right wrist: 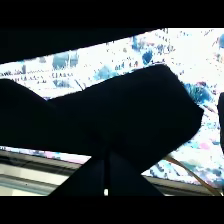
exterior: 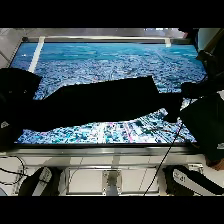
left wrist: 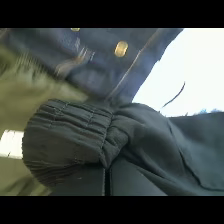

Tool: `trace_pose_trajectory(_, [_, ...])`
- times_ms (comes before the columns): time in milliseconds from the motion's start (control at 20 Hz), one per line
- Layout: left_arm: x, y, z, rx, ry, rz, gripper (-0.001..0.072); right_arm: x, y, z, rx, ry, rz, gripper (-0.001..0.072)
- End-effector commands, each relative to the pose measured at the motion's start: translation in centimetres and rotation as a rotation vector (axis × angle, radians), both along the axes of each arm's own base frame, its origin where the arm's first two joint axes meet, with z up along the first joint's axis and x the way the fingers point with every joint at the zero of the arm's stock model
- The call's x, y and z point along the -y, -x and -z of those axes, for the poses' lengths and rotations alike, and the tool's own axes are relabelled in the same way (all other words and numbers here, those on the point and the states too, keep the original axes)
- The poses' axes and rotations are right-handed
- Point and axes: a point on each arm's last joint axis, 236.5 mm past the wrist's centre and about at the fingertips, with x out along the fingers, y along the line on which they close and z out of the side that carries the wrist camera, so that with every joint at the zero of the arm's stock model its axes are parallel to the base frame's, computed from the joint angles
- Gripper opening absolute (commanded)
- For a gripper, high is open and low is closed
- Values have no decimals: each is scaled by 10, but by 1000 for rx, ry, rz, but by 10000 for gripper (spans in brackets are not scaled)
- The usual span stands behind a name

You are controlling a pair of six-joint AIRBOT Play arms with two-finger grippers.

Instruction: Fold the clothes and pants, and hang the long-sleeved shirts on hangers.

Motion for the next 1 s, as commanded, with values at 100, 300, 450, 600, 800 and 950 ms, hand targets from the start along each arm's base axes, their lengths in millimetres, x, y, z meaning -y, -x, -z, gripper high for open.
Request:
trace_pose_trajectory(100, [-7, 39, -8, -106, -95, -24, 10, -2, 21, 1, -69, 5, -20, 10])
trace_pose_trajectory(300, [3, 57, -1, -122, -69, -49, 10, -2, 32, 4, -97, 11, -35, 9])
trace_pose_trajectory(450, [8, 94, 50, -229, -76, -68, 10, -4, 51, 34, -96, 13, -11, 9])
trace_pose_trajectory(600, [18, 131, 110, -277, -43, -109, 10, -14, 108, 98, -176, 2, -8, 9])
trace_pose_trajectory(800, [21, 171, 144, -309, -6, -207, 11, -24, 194, 171, -354, -3, -4, 15])
trace_pose_trajectory(950, [12, 182, 139, -302, -1, -272, 210, -23, 204, 170, -399, -1, 13, 478])
